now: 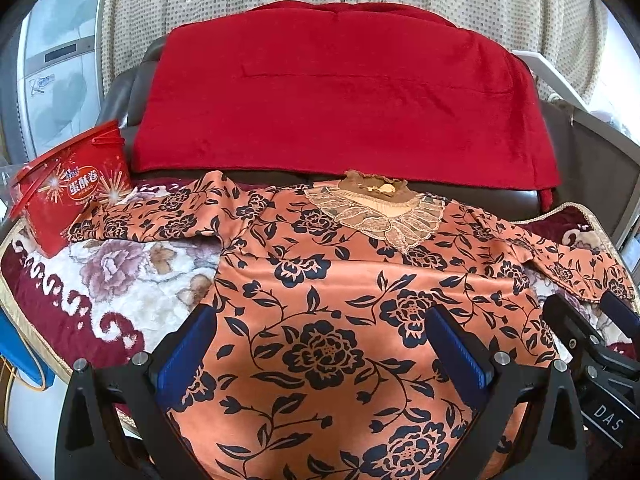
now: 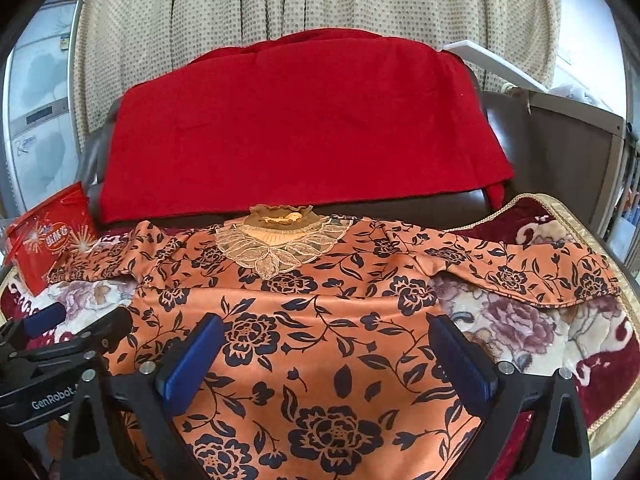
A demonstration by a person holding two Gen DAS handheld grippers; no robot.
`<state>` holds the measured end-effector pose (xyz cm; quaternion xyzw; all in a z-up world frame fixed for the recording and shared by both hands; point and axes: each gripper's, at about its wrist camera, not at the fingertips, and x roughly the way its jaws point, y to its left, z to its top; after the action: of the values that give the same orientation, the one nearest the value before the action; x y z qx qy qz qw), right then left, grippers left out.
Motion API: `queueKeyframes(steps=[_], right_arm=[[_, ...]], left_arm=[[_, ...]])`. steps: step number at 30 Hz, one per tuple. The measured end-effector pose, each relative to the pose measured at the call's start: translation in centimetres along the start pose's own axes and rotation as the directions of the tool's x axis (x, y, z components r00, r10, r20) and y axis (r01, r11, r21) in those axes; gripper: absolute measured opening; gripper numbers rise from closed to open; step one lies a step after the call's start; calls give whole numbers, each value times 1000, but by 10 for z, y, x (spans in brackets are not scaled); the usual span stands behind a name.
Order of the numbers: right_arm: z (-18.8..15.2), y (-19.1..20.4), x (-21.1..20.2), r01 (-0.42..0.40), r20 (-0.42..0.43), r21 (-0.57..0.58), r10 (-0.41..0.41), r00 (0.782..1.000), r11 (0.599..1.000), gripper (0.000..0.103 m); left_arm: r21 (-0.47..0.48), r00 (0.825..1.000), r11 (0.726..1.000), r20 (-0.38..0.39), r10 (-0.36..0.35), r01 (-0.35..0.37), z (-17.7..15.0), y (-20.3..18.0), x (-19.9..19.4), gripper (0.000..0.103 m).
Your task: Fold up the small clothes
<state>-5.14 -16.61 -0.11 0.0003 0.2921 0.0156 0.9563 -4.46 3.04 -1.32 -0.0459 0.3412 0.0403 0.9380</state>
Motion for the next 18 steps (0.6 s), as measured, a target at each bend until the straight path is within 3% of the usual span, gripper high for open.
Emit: queueKeyframes(steps=[18], right_arm=[[4, -3, -5, 28, 18, 5, -28, 999, 1000, 103]], left_arm=[[2, 1000, 1000, 4, 2, -2, -1, 1, -3, 103]])
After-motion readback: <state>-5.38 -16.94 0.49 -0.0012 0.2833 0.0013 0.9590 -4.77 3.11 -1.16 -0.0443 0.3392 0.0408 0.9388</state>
